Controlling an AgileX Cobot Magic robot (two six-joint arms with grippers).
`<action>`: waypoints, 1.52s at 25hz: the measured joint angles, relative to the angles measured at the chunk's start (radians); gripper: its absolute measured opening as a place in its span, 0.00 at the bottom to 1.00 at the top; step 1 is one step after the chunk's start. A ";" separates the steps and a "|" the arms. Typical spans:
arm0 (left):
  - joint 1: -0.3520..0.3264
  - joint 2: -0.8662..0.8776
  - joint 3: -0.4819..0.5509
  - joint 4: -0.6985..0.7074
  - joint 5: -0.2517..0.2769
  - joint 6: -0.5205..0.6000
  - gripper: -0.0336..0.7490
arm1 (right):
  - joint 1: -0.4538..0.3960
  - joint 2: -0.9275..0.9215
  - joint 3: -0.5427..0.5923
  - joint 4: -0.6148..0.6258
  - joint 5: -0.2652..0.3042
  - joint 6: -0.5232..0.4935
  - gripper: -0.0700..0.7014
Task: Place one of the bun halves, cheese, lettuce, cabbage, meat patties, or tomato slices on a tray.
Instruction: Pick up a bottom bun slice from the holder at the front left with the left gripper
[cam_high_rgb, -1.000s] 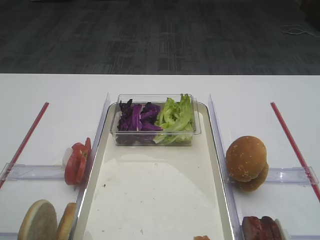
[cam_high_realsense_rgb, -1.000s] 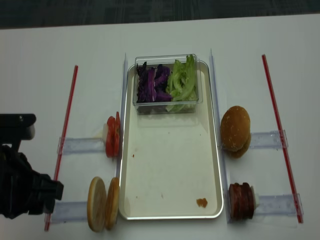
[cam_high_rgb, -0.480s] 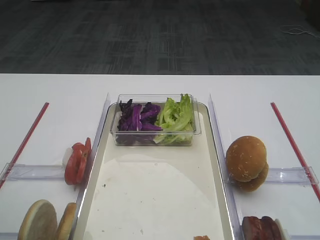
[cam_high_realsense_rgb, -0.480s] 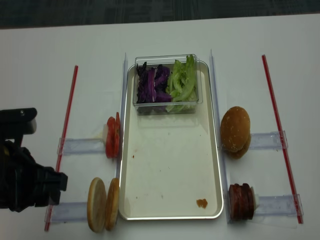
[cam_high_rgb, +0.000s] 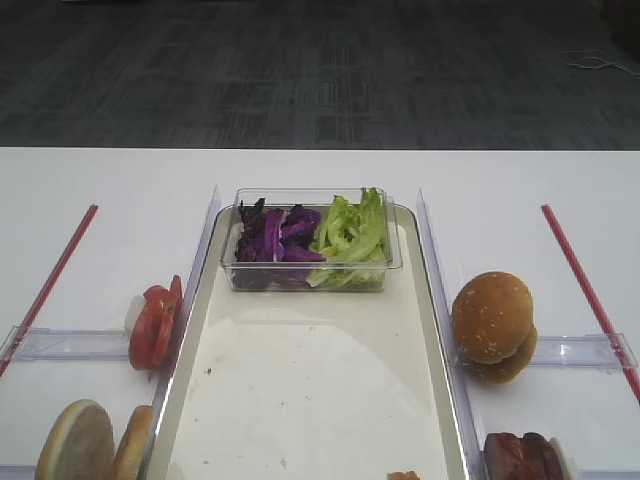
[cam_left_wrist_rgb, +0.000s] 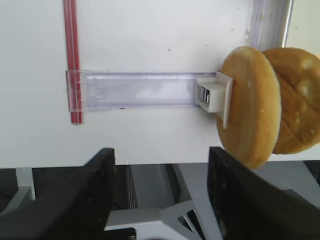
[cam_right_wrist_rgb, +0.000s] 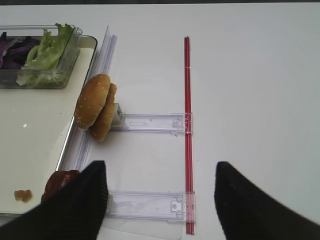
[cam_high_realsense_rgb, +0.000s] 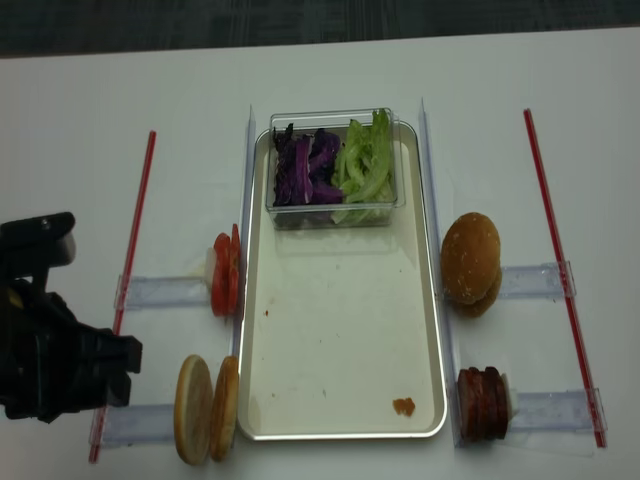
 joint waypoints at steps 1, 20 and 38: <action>-0.005 0.000 0.000 -0.003 0.000 0.000 0.58 | 0.000 0.000 0.000 0.000 0.000 0.000 0.70; -0.314 0.016 -0.008 0.038 -0.049 -0.205 0.58 | 0.000 0.000 0.000 0.000 0.000 0.000 0.70; -0.564 0.193 -0.154 0.109 -0.052 -0.397 0.57 | 0.000 0.000 0.000 0.000 0.000 0.000 0.70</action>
